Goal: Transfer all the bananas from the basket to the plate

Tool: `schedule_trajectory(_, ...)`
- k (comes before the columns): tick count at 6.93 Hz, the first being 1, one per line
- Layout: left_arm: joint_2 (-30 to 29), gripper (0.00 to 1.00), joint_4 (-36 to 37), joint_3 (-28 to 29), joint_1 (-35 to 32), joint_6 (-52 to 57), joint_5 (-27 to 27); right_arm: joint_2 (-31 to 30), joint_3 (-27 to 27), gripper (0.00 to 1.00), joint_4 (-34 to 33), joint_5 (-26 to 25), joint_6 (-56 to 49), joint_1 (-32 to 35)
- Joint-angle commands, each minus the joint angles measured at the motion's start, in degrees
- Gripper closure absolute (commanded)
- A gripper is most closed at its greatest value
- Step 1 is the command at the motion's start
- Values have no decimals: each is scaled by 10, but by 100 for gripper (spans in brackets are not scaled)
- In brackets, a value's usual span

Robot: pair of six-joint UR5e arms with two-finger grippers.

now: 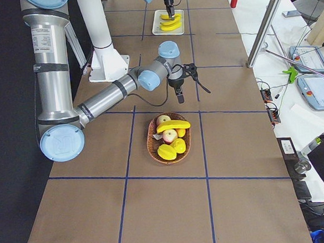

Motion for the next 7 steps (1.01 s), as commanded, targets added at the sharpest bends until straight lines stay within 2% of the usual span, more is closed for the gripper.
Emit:
schedule_trajectory(1, -4, 1, 0, -1, -1, 0, -5, -43, -40, 1, 5, -7, -29, 6)
schedule_trajectory(3, -10, 1, 0, 2, 0, 0, -5, -43, -73, 1, 0, -15, -37, -34)
schedule_trajectory(5, -10, 1, 0, 2, 0, 0, -6, -44, -73, 1, -3, -21, -37, -57)
schedule_trajectory(6, -14, 1, 0, 3, 0, 0, -5, -44, -74, 5, -5, -21, -37, -61)
schedule_trajectory(7, -15, 1, 0, 4, 0, 0, -5, -48, -76, 32, -5, -21, -38, -62)
